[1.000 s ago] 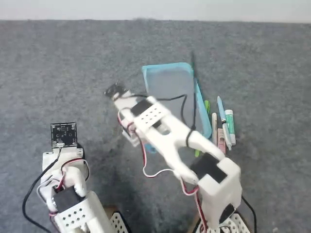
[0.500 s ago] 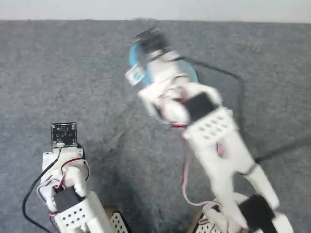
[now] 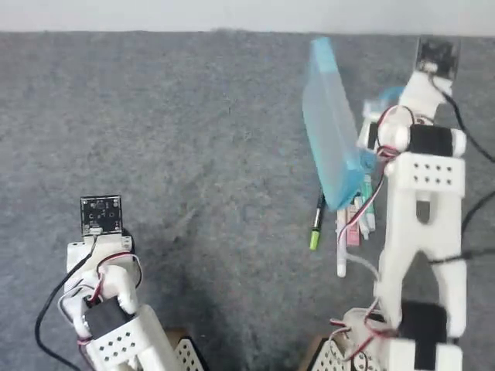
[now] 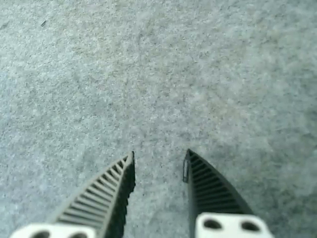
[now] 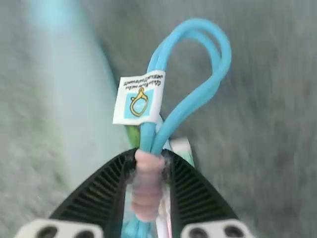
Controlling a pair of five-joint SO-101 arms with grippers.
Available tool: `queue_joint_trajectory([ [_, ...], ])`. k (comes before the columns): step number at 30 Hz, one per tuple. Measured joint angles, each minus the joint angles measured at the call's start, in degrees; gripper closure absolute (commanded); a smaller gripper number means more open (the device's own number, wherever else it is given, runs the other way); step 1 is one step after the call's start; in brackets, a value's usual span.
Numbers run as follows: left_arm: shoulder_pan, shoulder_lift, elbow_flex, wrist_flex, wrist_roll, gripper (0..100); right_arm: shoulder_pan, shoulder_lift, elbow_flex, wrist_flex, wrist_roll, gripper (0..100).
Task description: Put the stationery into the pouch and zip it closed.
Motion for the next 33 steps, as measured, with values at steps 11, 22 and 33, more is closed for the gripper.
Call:
queue_joint_trajectory([
  [11, 0.00, 0.00, 0.00, 0.00, 0.00, 85, -2.37, 2.20, 12.57, 0.00, 8.44, 82.9],
  [22, 3.34, 0.00, 0.00, 0.00, 0.00, 85, -5.98, 2.02, 13.63, 0.09, 8.97, 99.1],
  [33, 3.78, 0.00, 0.00, 0.00, 0.00, 85, -16.18, -23.21, 21.01, 1.23, 19.16, 88.6],
])
